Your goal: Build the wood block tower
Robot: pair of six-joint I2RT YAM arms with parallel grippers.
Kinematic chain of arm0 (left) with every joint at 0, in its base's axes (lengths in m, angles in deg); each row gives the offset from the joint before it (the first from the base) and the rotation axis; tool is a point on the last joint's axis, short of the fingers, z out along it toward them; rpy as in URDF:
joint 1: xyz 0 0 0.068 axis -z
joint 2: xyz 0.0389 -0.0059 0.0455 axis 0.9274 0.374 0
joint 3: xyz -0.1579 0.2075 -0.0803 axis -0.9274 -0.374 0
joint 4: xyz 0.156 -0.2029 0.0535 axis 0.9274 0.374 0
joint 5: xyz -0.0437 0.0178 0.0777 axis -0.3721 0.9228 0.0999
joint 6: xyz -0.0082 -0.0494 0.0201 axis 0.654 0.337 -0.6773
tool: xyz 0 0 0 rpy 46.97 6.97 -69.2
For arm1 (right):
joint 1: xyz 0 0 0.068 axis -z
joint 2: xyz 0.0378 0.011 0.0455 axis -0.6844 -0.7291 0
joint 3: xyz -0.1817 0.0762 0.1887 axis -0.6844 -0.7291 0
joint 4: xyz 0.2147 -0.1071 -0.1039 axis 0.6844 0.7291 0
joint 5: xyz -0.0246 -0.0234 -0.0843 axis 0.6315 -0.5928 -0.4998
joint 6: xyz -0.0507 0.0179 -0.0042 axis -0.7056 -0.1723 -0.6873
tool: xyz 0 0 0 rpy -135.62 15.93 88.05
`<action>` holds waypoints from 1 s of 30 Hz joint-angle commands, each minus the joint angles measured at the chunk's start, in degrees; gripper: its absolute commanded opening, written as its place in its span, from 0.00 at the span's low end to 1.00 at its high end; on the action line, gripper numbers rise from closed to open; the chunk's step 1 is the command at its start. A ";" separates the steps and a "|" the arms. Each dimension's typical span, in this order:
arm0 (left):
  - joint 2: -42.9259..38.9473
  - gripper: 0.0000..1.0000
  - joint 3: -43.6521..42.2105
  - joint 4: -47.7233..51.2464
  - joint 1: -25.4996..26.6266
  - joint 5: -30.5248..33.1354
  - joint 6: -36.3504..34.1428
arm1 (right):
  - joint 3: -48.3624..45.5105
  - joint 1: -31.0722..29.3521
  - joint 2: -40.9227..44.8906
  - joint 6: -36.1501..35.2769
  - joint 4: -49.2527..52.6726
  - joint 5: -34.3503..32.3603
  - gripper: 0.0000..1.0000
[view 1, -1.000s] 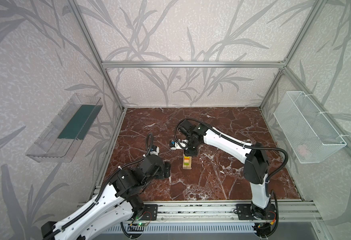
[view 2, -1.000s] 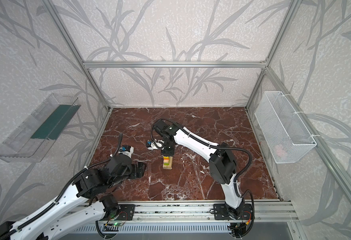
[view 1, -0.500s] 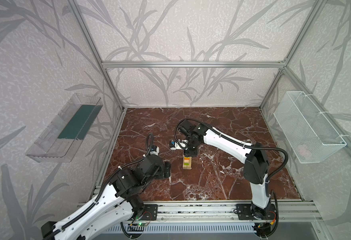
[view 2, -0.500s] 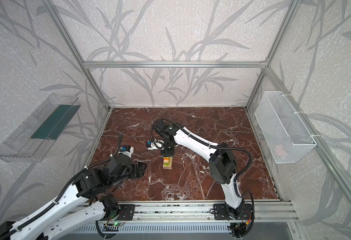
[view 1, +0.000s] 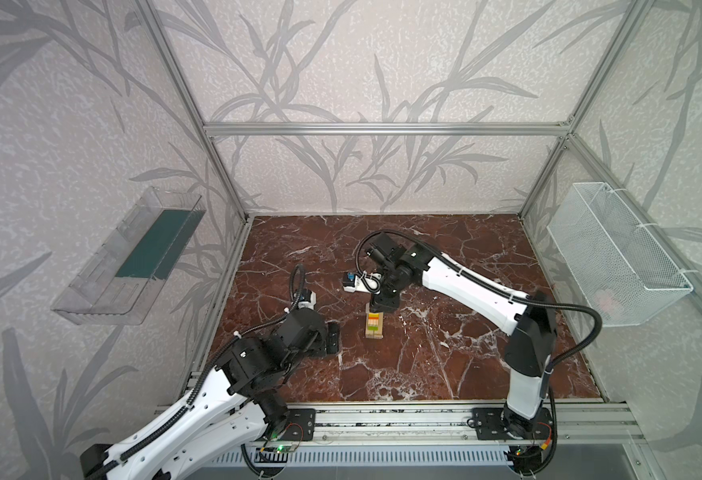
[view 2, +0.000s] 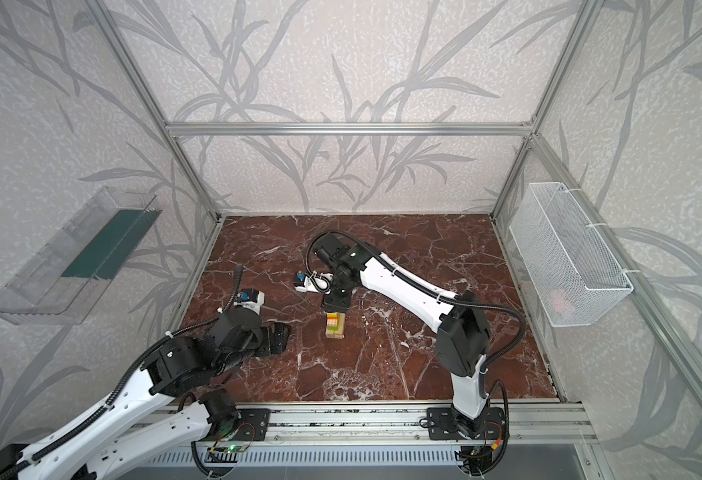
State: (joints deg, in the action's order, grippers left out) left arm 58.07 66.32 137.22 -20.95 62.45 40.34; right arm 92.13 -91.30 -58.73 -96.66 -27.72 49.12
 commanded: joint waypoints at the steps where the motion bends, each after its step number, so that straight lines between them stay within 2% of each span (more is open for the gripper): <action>1: 0.59 0.96 3.36 3.05 -0.71 7.52 0.58 | -6.26 2.62 11.72 10.94 -7.39 -0.72 0.66; 5: 4.98 0.99 5.91 2.38 -5.31 14.39 -0.17 | -20.85 9.43 23.44 26.75 -18.63 -7.54 0.83; 7: 8.36 1.00 6.63 -0.14 -11.13 17.02 -0.99 | -27.55 13.97 28.50 33.65 -20.10 -15.43 0.89; 9: 11.04 1.00 4.97 -6.81 -17.63 18.95 -3.40 | -33.68 18.14 31.22 37.34 -21.17 -23.05 0.97; 12: 15.52 1.00 1.92 -17.84 -28.65 21.70 -7.52 | -40.78 25.02 32.45 39.46 -25.38 -32.90 0.99; 14: 17.84 1.00 -1.43 -27.35 -34.53 23.28 -13.17 | -47.36 29.12 32.52 38.73 -34.09 -38.36 0.99; 17: 20.55 1.00 -8.96 -43.02 -40.19 23.94 -21.40 | -55.14 34.66 29.72 37.91 -46.97 -40.56 0.99; 20: 24.70 1.00 -18.47 -63.72 -42.36 22.31 -30.41 | -60.27 36.94 25.06 35.61 -58.96 -41.51 0.99; 23: 31.00 1.00 -24.85 -82.62 -42.90 18.69 -36.67 | -65.89 37.53 21.19 31.14 -75.10 -37.02 0.99; 26: 36.51 1.00 -27.79 -95.65 -43.13 12.40 -40.13 | -69.62 38.02 19.79 29.00 -85.97 -32.61 0.99; 28: 39.49 1.00 -28.95 -103.68 -43.95 8.84 -40.36 | -72.67 40.06 18.91 27.99 -95.28 -24.90 0.99; 30: 41.90 1.00 -28.81 -104.79 -45.20 2.76 -39.55 | -71.63 42.02 17.21 29.44 -93.87 -20.24 0.99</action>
State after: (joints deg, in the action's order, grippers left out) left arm 98.31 37.55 48.28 -64.77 73.21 4.19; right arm 20.28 -51.44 -40.37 -66.45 -107.96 20.84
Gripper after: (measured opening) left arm 0.997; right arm 0.992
